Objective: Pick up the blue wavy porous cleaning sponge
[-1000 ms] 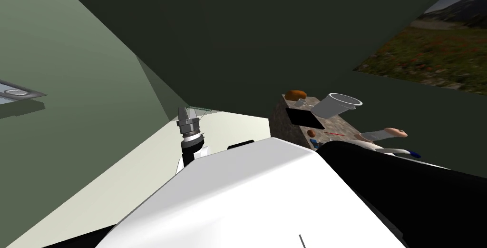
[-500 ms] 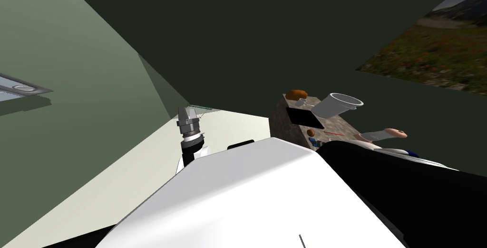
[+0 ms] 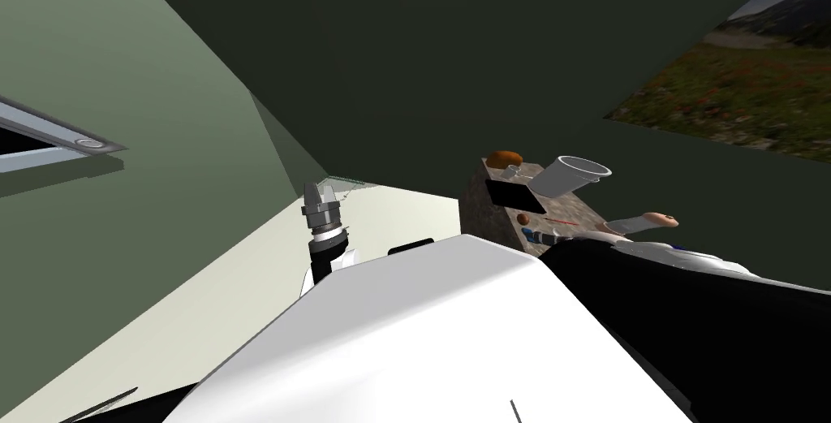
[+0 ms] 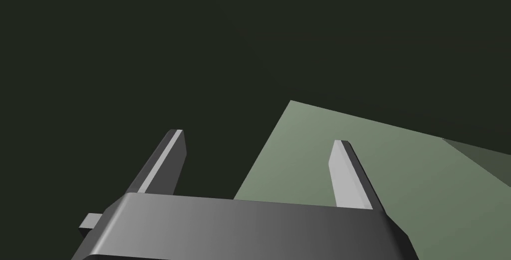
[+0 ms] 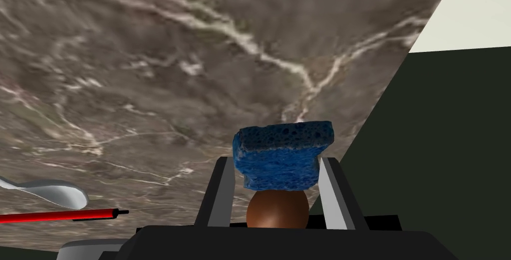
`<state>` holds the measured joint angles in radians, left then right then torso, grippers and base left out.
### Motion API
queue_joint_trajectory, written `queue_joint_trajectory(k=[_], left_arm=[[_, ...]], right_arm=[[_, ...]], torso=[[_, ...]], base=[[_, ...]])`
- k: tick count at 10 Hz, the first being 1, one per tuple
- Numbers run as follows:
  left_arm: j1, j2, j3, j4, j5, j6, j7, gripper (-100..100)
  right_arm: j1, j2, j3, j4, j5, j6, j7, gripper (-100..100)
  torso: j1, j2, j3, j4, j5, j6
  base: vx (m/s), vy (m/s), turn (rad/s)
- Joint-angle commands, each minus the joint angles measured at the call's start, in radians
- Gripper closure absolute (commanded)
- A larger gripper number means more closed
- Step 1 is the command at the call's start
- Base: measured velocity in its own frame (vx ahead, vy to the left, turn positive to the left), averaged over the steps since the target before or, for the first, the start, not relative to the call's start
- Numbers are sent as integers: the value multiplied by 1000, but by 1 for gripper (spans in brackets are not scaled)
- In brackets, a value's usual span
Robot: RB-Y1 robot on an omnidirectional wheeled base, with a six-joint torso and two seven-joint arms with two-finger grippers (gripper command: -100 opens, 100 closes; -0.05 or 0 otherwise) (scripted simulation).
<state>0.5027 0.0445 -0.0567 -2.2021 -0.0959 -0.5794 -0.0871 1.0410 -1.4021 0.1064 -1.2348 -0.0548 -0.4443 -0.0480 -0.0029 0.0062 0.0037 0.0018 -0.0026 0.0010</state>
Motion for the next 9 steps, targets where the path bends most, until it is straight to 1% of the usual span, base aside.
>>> queue_joint_trajectory(k=[1,2,3,5,6,7,8,9], left_arm=[[0,0,0,0,0,0,0,0],[0,0,0,0,0,0,0,0],[0,0,0,0,0,0,0,0],[0,0,0,0,0,0,0,0],[0,0,0,0,0,0,0,0],[0,0,0,0,0,0,0,0],[0,0,0,0,0,0,0,0],[0,0,0,0,0,0,0,0]], right_arm=[[-7,-20,-6,-24,21,30,-50,100],[-13,-37,-12,-45,38,58,-79,100],[-13,-37,-12,-45,38,58,-96,100],[-24,-71,-23,-88,74,112,-160,100],[-24,-71,-23,-88,74,112,-177,100],[-30,-89,-29,-109,91,139,-213,100],[-30,-89,-29,-109,91,139,-217,100],[-33,-85,-25,-106,90,137,-207,100]], torso=[[0,0,0,0,0,0],[0,0,0,0,0,0],[0,1,0,0,0,-1],[0,-1,0,0,0,0],[-1,0,0,0,0,-1],[-1,-1,0,0,0,0],[-1,-1,0,0,0,0],[-1,-2,-1,0,0,1]], base=[[-109,11,27],[-133,2,61],[-103,6,45],[-119,2,56],[-101,-9,38],[-99,0,38],[-77,7,24],[-26,3,1]])
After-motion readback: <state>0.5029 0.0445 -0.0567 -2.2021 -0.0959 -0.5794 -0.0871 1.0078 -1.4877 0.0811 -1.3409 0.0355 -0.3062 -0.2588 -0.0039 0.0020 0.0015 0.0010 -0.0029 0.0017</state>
